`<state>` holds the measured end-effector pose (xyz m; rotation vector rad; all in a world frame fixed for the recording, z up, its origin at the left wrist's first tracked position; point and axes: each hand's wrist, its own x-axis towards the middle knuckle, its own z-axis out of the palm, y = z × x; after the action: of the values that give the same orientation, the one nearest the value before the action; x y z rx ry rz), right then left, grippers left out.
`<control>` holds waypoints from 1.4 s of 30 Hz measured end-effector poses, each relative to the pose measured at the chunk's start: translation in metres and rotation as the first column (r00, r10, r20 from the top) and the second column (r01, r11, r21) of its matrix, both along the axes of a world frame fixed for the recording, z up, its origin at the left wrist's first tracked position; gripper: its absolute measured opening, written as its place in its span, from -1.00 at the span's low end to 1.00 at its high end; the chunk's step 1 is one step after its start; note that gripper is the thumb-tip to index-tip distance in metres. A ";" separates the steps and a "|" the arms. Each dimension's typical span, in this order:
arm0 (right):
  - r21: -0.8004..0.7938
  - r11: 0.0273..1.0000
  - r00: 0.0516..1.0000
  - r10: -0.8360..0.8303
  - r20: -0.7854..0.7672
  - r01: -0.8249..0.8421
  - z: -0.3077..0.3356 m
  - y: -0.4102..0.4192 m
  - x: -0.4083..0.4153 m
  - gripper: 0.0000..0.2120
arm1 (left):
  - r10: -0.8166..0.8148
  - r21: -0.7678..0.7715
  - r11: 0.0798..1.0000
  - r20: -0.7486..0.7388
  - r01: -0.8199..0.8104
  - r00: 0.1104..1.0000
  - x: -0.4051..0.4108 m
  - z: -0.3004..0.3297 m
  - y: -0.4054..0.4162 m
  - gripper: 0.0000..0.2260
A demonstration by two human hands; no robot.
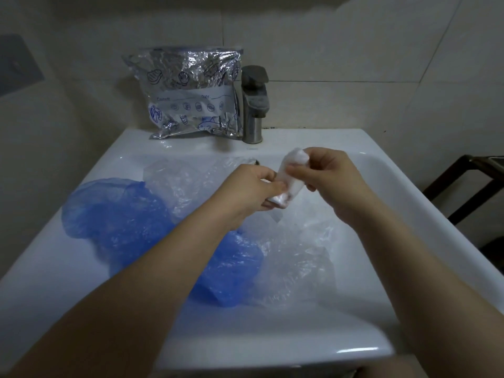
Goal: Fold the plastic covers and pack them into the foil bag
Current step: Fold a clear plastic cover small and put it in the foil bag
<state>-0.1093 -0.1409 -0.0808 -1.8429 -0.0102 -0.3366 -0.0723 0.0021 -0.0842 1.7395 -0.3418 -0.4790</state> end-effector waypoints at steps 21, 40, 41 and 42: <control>-0.140 0.987 0.996 0.081 0.024 -0.077 -0.010 0.008 0.004 -0.91 | -0.187 -0.256 0.959 -0.260 0.120 0.947 0.004 0.014 0.010 -0.76; -0.573 0.807 0.930 0.084 0.358 0.147 -0.027 0.014 0.011 -0.83 | 0.081 -0.029 0.996 -0.047 -0.082 0.996 0.010 0.002 0.011 -0.95; -0.601 0.789 0.931 0.114 0.346 0.127 -0.027 0.013 0.011 -0.75 | 0.079 -0.060 0.995 -0.081 -0.084 0.994 0.011 0.003 0.012 -0.91; -0.630 0.767 0.930 0.136 0.343 0.120 -0.026 0.012 0.011 -0.69 | 0.067 -0.085 0.993 -0.113 -0.077 0.991 0.012 0.005 0.013 -0.87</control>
<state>-0.0984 -0.1289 -0.1070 -2.4325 -0.4514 -0.7473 -0.0600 0.0147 -0.0796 1.6263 -0.2177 -0.4978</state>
